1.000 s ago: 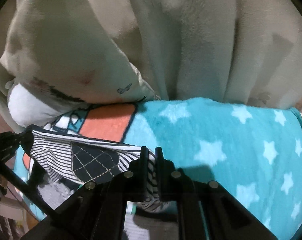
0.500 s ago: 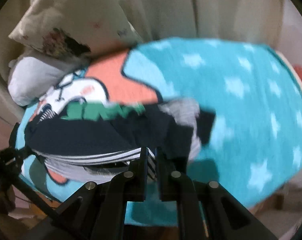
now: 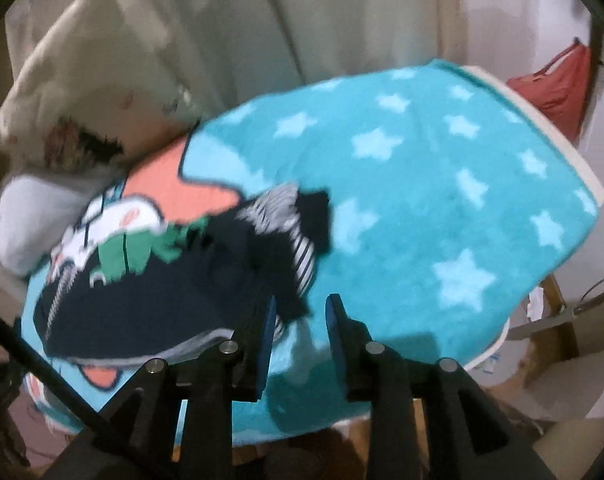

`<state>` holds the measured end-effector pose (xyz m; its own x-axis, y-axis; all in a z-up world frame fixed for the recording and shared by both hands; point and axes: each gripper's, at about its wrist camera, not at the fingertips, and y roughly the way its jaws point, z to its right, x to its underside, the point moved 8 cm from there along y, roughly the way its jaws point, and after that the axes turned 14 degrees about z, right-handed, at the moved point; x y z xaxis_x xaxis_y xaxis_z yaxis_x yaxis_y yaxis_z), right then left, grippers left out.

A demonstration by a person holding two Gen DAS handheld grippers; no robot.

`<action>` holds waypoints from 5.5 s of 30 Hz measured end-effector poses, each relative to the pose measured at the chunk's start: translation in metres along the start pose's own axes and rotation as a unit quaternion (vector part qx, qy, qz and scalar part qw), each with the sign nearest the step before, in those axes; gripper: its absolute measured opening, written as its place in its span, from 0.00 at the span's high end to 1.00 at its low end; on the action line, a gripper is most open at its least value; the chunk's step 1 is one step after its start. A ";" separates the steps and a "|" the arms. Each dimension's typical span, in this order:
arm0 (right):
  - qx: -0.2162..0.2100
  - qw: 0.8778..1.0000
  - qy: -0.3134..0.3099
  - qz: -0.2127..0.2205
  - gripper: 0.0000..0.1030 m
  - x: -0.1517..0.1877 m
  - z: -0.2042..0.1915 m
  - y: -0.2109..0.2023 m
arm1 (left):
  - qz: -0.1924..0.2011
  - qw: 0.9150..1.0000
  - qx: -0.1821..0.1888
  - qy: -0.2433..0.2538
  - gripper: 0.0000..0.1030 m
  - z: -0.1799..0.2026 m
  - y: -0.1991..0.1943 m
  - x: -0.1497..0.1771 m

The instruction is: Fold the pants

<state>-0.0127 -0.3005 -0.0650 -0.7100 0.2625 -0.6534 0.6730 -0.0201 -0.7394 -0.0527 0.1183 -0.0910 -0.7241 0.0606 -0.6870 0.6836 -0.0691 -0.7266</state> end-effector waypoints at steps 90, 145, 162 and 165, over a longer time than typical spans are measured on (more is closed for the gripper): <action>-0.069 0.996 -0.056 -0.003 0.23 0.025 -0.127 -0.002 | -0.005 0.996 0.050 -0.078 0.47 0.025 0.026 -0.083; -0.152 0.988 -0.001 0.006 0.75 -0.026 -0.055 0.042 | -0.133 0.924 0.356 0.043 0.88 0.353 0.153 -0.155; -0.181 0.968 -0.168 -0.034 0.70 0.038 -0.193 0.050 | -0.105 0.948 0.273 -0.125 0.87 0.190 0.142 -0.112; -0.180 0.965 -0.186 -0.041 0.66 0.049 -0.211 0.055 | -0.092 0.949 0.263 -0.147 0.81 0.167 0.134 -0.112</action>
<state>0.0329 -0.0855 -0.1033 -0.7439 -0.1158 -0.6582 0.5927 0.3407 -0.7298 0.1049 -0.0641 -0.1097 -0.8743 -0.1545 -0.4602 0.4580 -0.5767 -0.6765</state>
